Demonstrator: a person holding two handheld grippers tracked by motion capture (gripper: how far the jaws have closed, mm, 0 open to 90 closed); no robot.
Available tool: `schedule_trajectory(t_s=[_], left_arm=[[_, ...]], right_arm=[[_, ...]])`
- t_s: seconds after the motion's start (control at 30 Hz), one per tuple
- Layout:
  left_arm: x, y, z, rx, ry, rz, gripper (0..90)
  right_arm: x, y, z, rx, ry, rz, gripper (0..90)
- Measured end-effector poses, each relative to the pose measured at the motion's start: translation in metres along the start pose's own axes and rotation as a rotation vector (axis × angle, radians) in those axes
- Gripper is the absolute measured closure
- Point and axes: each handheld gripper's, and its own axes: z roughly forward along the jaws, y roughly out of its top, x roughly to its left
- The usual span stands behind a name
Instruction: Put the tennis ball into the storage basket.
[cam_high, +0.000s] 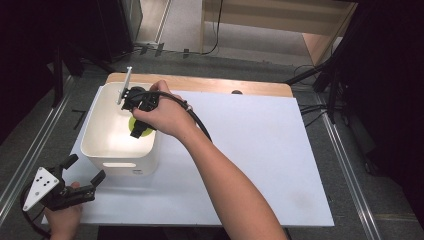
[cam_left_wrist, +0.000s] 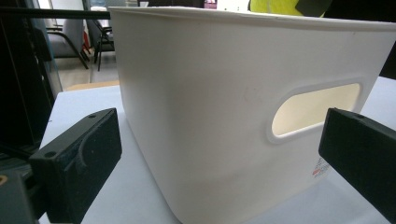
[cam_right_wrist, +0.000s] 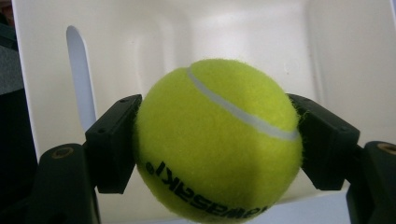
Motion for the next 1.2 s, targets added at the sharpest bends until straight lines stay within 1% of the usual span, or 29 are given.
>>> schedule_trajectory(t_s=[0.1, 0.13, 0.17, 0.2, 0.23, 0.33, 0.37, 0.4, 0.43, 0.47, 0.53, 0.6, 0.7, 0.8, 0.97, 1.03, 1.07, 1.1, 1.2], left_arm=[[0.000, 0.000, 0.000, 0.000, 0.000, 0.000, 0.0], [0.000, 0.000, 0.000, -0.001, 0.000, 0.000, 0.0], [0.000, 0.000, 0.000, 0.000, 0.000, 0.000, 0.0], [0.000, 0.000, 0.000, 0.000, 0.000, 0.000, 0.0], [0.000, 0.000, 0.000, 0.000, 0.000, 0.000, 0.0], [0.000, 0.000, 0.000, 0.000, 0.000, 0.001, 0.0], [0.000, 0.000, 0.000, 0.000, 0.000, 0.001, 0.0], [0.000, 0.000, 0.000, 0.001, 0.000, 0.001, 0.0], [0.000, 0.000, 0.000, 0.001, 0.000, 0.001, 0.0], [0.000, 0.000, 0.000, 0.002, 0.000, 0.001, 0.0], [0.000, 0.000, 0.000, 0.002, 0.000, 0.002, 0.0], [0.000, 0.000, 0.000, 0.001, 0.000, 0.001, 0.0], [0.000, 0.000, 0.000, 0.003, 0.000, 0.002, 0.0], [0.000, 0.000, 0.000, 0.003, 0.000, 0.002, 0.0], [0.000, 0.000, 0.000, 0.003, 0.001, 0.003, 0.0], [0.000, 0.000, 0.000, 0.003, 0.001, 0.003, 0.0], [0.000, 0.000, 0.000, 0.003, 0.001, 0.001, 0.0], [-0.001, 0.000, 0.001, 0.003, 0.001, 0.001, 0.0], [-0.001, 0.000, 0.001, 0.003, 0.001, 0.000, 0.0]], right_arm=[[0.002, 0.000, 0.004, 0.006, -0.012, -0.005, 22.6], [0.002, -0.001, 0.006, 0.005, -0.012, -0.016, 22.6], [0.002, -0.001, 0.007, 0.009, -0.009, -0.008, 22.6], [0.002, -0.001, 0.008, 0.005, -0.008, -0.022, 22.6], [0.003, -0.002, 0.009, 0.011, -0.004, -0.016, 22.6], [0.005, -0.003, 0.013, 0.014, 0.001, -0.016, 22.6], [0.005, -0.003, 0.015, 0.016, 0.002, -0.028, 22.6], [0.006, -0.004, 0.016, 0.014, 0.001, -0.030, 22.5], [0.007, -0.004, 0.018, 0.019, 0.003, -0.023, 22.6], [0.007, -0.005, 0.019, 0.021, 0.003, -0.037, 22.5], [0.010, -0.005, 0.023, 0.027, 0.005, -0.030, 22.5], [0.010, -0.006, 0.025, 0.029, 0.005, -0.044, 22.5], [0.012, -0.007, 0.027, 0.032, 0.003, -0.036, 22.5], [0.012, -0.009, 0.030, 0.037, -0.003, -0.039, 22.4], [0.016, -0.011, 0.032, 0.045, 0.006, -0.035, 22.2], [0.018, -0.011, 0.034, 0.048, -0.001, -0.045, 22.0], [0.020, -0.011, 0.034, 0.053, -0.006, -0.041, 22.0], [0.020, -0.011, 0.034, 0.056, -0.008, -0.055, 21.9], [0.022, -0.012, 0.034, 0.058, 0.002, -0.056, 21.7]])
